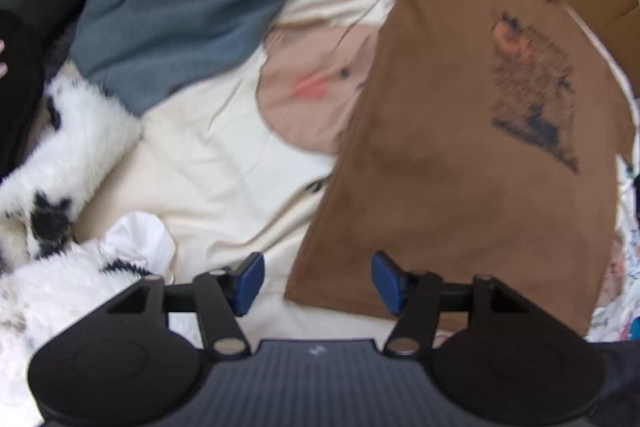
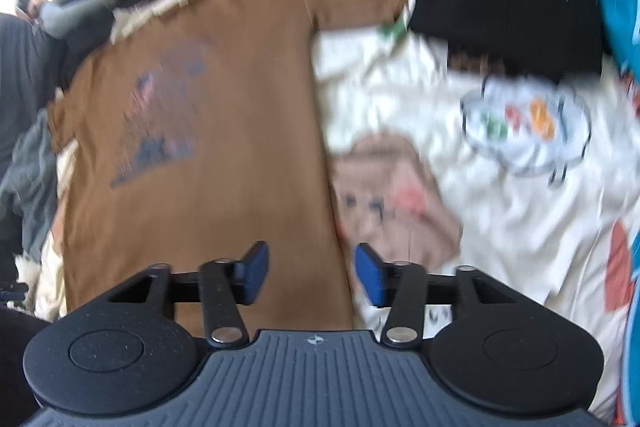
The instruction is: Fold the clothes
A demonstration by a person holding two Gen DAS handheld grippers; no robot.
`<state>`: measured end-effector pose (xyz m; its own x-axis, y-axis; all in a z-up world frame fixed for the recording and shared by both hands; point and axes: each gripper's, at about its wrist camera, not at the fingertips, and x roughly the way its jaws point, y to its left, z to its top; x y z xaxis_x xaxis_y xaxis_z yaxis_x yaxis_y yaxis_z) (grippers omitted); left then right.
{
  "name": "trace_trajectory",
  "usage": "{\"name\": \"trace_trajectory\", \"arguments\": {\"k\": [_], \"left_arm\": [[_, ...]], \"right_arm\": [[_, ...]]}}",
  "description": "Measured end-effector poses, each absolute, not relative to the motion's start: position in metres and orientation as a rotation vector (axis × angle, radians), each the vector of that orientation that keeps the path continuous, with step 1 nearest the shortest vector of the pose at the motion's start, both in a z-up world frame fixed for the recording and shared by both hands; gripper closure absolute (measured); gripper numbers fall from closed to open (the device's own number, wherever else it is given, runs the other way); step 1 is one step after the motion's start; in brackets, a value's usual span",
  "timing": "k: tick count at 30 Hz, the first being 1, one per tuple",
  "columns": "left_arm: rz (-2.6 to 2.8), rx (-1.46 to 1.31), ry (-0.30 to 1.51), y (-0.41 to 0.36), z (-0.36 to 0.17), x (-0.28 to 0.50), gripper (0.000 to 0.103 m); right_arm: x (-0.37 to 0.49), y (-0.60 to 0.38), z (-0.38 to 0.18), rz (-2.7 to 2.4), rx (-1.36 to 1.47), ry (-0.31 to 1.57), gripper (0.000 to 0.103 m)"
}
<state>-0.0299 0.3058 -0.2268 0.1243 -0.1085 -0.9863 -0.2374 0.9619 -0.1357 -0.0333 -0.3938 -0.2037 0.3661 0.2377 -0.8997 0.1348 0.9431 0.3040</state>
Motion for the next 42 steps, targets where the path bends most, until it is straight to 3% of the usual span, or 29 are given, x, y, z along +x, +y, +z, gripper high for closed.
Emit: {"name": "trace_trajectory", "arguments": {"k": [5,15,19,30,32,42], "left_arm": [[0.070,-0.261,1.398,0.294,-0.200,-0.013,0.027],[0.031,-0.221,1.314,0.296,-0.164,0.009,0.026],[0.022,-0.250,1.286,0.301,-0.150,0.013,0.018],[-0.084,-0.236,1.220,0.294,-0.105,0.039,0.006],[-0.124,-0.233,1.195,0.289,-0.092,0.046,0.001],[-0.251,-0.101,1.073,0.242,-0.007,0.088,0.000]], "right_arm": [[-0.008,-0.377,-0.169,0.108,0.269,1.155,0.033],[0.069,-0.340,-0.094,0.187,0.254,1.112,0.026],[0.083,-0.331,-0.063,0.164,0.237,1.124,0.025],[0.070,-0.340,0.015,0.045,0.283,1.130,0.021],[0.064,-0.345,0.030,0.011,0.308,1.125,0.016],[0.048,-0.355,0.071,-0.030,0.385,1.033,0.011]]}}
